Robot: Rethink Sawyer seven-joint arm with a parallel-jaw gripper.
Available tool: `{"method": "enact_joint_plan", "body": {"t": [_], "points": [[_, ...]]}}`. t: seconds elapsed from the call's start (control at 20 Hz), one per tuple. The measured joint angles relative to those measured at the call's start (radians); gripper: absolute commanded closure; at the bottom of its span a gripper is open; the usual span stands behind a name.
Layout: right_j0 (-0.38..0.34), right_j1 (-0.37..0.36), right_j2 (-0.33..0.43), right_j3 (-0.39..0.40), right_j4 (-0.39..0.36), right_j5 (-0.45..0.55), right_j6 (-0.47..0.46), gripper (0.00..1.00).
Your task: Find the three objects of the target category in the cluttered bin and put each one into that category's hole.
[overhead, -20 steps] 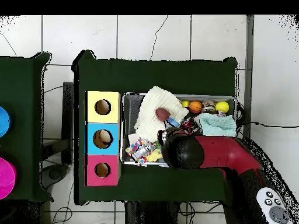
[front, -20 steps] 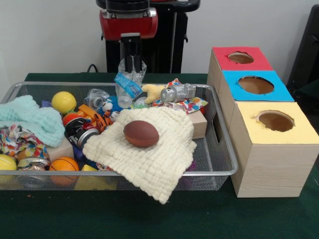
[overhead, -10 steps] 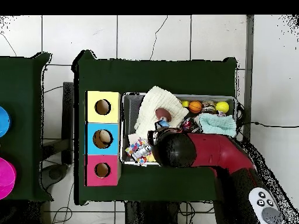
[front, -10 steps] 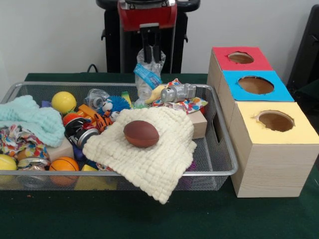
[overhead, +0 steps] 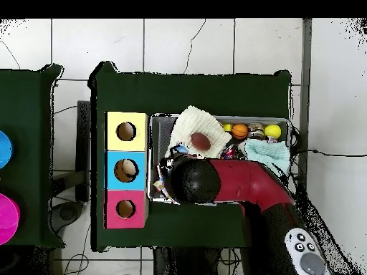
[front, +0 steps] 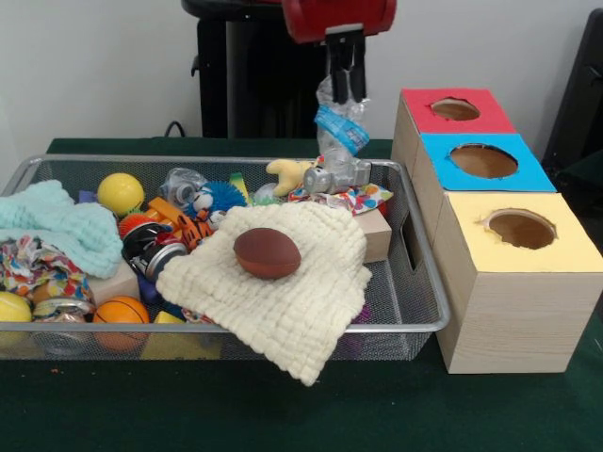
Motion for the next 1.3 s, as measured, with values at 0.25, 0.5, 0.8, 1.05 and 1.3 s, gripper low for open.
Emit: {"method": "enact_joint_plan", "body": {"t": [0.25,0.5,0.8,1.05,1.3], "points": [[0.037,-0.011,0.000,0.010,0.053,0.000,0.000,1.00],[0.070,-0.017,0.000,0.020,0.105,0.000,0.000,1.00],[0.093,-0.029,0.000,0.048,0.144,0.000,0.000,1.00],[0.125,-0.030,-0.002,0.073,0.168,0.000,0.000,1.00],[0.154,-0.030,-0.006,0.085,0.180,0.000,0.000,1.00]]}}
